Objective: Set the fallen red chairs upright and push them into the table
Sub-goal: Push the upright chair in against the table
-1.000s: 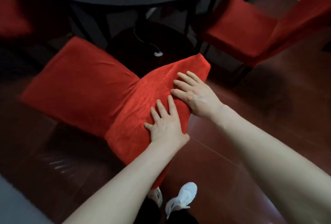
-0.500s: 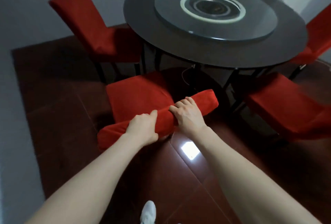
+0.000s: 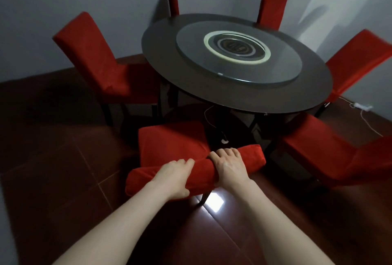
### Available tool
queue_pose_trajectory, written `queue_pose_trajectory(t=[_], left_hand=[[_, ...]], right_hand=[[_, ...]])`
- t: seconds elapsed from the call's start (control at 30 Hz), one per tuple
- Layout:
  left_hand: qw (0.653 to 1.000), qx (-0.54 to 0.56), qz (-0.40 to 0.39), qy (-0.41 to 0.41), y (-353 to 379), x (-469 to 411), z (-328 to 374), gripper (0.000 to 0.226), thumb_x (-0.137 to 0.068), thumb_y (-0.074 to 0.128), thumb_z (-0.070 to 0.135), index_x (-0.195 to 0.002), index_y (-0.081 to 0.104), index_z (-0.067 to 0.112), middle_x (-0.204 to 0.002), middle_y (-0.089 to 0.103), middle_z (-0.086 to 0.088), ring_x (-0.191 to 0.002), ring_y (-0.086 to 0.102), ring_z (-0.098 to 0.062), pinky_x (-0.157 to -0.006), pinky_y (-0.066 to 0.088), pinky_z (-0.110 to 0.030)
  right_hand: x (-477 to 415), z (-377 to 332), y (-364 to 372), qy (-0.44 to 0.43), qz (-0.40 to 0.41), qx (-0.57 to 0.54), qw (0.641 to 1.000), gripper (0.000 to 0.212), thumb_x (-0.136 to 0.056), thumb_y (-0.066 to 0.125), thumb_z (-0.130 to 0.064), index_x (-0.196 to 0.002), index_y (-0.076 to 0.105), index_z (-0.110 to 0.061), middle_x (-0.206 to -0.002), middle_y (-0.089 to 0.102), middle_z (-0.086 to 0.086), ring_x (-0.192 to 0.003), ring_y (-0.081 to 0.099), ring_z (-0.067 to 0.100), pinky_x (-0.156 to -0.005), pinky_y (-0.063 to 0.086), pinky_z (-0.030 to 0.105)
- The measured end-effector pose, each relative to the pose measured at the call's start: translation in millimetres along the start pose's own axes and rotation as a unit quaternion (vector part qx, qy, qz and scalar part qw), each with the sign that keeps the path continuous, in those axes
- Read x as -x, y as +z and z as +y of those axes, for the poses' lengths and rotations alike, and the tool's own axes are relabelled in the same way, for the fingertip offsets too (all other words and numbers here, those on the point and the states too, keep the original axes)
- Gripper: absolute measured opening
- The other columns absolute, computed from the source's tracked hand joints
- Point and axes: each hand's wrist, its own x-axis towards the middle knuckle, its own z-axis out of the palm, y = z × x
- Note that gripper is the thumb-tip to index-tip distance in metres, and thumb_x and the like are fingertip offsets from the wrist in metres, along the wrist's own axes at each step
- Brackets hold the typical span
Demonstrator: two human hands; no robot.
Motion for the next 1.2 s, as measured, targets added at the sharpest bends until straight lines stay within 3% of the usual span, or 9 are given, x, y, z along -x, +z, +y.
queue_pose_trajectory(t=[0.13,0.23,0.3,0.4,0.47,0.6,0.77,0.97,1.2], left_hand=[[0.998,-0.054,0.031,-0.003,3.2,1.2,3.1,0.073,-0.073,0.075,0.045,-0.13,0.036,0.022,-0.118,0.055,-0.004,-0.108,0.056,-0.028,-0.088,0.048,-0.042],[0.991,-0.097,0.084,-0.034,14.6,12.8,0.3,0.081,-0.074,0.071,0.053,-0.138,0.031,0.023,-0.12,0.056,-0.007,-0.108,0.055,-0.03,-0.094,0.04,-0.043],[0.988,-0.102,0.104,-0.044,21.8,19.6,-5.7,0.089,-0.074,0.07,0.055,-0.144,0.026,0.023,-0.126,0.055,-0.009,-0.111,0.056,-0.03,-0.099,0.039,-0.043],[0.99,-0.082,0.106,-0.039,19.8,20.2,-10.8,0.084,-0.075,0.069,0.056,-0.141,0.031,0.022,-0.123,0.058,-0.004,-0.11,0.058,-0.026,-0.097,0.042,-0.04],[0.993,-0.066,0.096,-0.028,13.8,16.9,-12.5,0.073,-0.077,0.068,0.056,-0.134,0.038,0.022,-0.113,0.063,-0.001,-0.104,0.061,-0.025,-0.091,0.047,-0.039],[0.994,-0.048,0.101,0.012,9.9,20.7,-14.9,0.049,-0.083,0.063,0.047,-0.122,0.047,0.021,-0.097,0.065,0.0,-0.092,0.066,-0.026,-0.079,0.051,-0.038],[0.989,-0.064,0.11,0.069,10.3,17.6,-25.8,0.043,-0.088,0.056,0.053,-0.118,0.049,0.023,-0.094,0.067,0.001,-0.088,0.068,-0.023,-0.073,0.053,-0.035],[0.986,-0.081,0.1,0.103,12.6,12.5,-32.6,0.042,-0.091,0.052,0.053,-0.119,0.042,0.024,-0.102,0.067,-0.002,-0.093,0.068,-0.028,-0.073,0.047,-0.036],[0.982,-0.079,0.107,0.133,16.1,7.2,-38.0,0.041,-0.091,0.056,0.05,-0.117,0.041,0.021,-0.099,0.068,-0.005,-0.089,0.068,-0.029,-0.069,0.042,-0.036]], right_hand=[[-5.2,3.8,-1.9,-0.014,-0.036,-0.004,0.999,0.088,-0.057,0.08,-0.051,-0.133,0.041,-0.03,-0.125,0.052,0.0,-0.124,0.046,0.027,-0.112,0.021,0.044],[-7.4,25.5,-9.2,-0.043,-0.059,0.017,0.997,0.109,-0.049,0.084,-0.052,-0.143,0.032,-0.035,-0.14,0.043,0.001,-0.141,0.029,0.032,-0.115,0.015,0.053],[-7.0,45.8,-11.5,-0.059,-0.043,0.006,0.997,0.108,-0.049,0.077,-0.064,-0.144,0.035,-0.035,-0.146,0.041,-0.001,-0.147,0.02,0.031,-0.117,0.011,0.052],[-6.4,61.1,-9.5,-0.073,-0.053,-0.033,0.995,0.086,-0.056,0.071,-0.066,-0.132,0.05,-0.034,-0.131,0.057,-0.006,-0.139,0.038,0.022,-0.115,0.021,0.041],[-9.0,60.6,-5.5,-0.073,-0.042,-0.017,0.996,0.064,-0.06,0.071,-0.058,-0.117,0.055,-0.033,-0.112,0.065,-0.008,-0.116,0.058,0.017,-0.103,0.034,0.035],[-6.6,57.5,-4.2,-0.053,-0.035,-0.017,0.998,0.044,-0.065,0.069,-0.049,-0.103,0.057,-0.03,-0.096,0.067,-0.009,-0.098,0.064,0.016,-0.09,0.039,0.033],[-9.0,56.2,-3.9,-0.029,-0.037,-0.05,0.998,0.04,-0.063,0.071,-0.044,-0.099,0.06,-0.03,-0.094,0.069,-0.01,-0.096,0.064,0.014,-0.094,0.039,0.032],[-6.6,51.3,-3.6,0.019,-0.016,-0.105,0.994,0.057,-0.061,0.077,-0.046,-0.115,0.065,-0.037,-0.105,0.07,-0.012,-0.104,0.063,0.012,-0.101,0.037,0.029],[-14.8,44.0,-14.6,0.04,-0.086,-0.055,0.994,0.063,-0.073,0.072,-0.047,-0.133,0.054,-0.042,-0.127,0.061,-0.015,-0.12,0.055,0.008,-0.105,0.033,0.023]])
